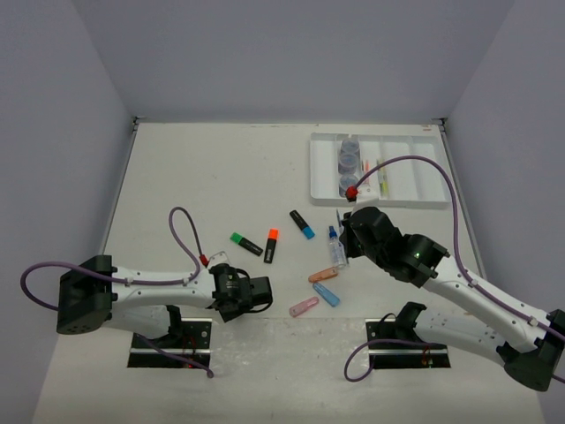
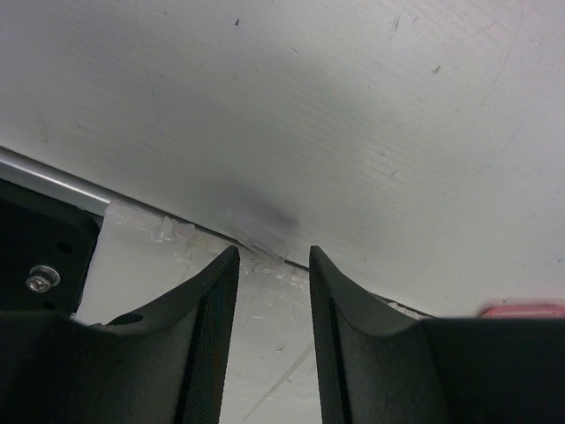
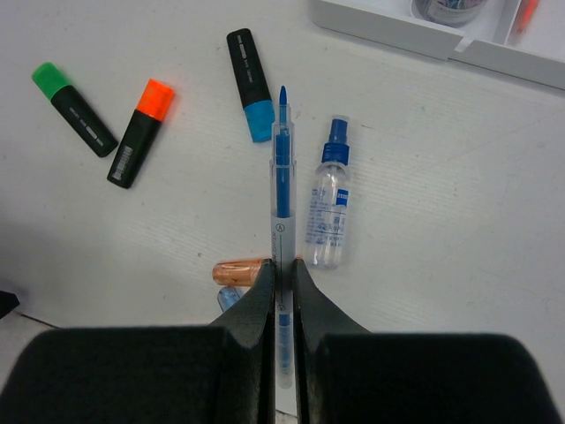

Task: Sort the stationery into containers
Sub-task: Close the pen cap on the pen.

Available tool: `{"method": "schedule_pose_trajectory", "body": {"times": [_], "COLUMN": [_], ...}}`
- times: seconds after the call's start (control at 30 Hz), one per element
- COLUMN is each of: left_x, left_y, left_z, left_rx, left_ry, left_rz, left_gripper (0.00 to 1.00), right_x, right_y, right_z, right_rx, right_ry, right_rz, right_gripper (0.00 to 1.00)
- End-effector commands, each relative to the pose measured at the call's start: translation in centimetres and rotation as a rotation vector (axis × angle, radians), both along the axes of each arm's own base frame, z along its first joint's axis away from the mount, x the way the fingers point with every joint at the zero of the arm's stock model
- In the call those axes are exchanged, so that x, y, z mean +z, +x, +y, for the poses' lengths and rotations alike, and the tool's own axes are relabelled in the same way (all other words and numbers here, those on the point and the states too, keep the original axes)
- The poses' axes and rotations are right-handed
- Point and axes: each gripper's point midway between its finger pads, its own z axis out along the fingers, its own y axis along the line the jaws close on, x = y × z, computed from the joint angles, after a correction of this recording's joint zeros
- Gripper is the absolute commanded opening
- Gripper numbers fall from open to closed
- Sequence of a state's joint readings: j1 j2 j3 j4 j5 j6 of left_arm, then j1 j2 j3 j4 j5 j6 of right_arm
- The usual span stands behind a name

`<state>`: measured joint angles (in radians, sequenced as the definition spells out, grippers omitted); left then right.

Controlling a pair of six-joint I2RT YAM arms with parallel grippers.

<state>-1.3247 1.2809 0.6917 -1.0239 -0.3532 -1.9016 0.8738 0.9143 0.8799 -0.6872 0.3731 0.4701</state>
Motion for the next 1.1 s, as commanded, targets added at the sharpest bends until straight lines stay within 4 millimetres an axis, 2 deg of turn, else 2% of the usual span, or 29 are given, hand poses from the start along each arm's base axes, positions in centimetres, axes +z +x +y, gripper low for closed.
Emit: {"method": "schedule_pose_trajectory", "body": {"times": [0.0, 0.63, 0.9, 1.07], "left_x": [-0.4, -2.1, -2.6, -2.8], "left_y": [0.1, -0.2, -0.1, 0.0], "left_z": [0.2, 0.5, 0.7, 0.4], "left_rx": [0.044, 0.044, 0.043, 0.023], "left_ry": [-0.005, -0.011, -0.006, -0.004], "left_rz": [-0.008, 0.001, -0.009, -0.006], "left_gripper": [0.39, 0.38, 0.29, 0.20], "right_x": [0.2, -0.6, -0.6, -0.6], "right_y": [0.2, 0.2, 0.1, 0.1], "right_z": [0.5, 1.0, 1.1, 1.0], "right_rx": [0.019, 0.039, 0.046, 0.044], "right_ry": [0.013, -0.003, -0.004, -0.004], "right_rz": [-0.012, 0.014, 0.015, 0.015], "right_gripper": [0.00, 0.00, 0.00, 0.00]}}
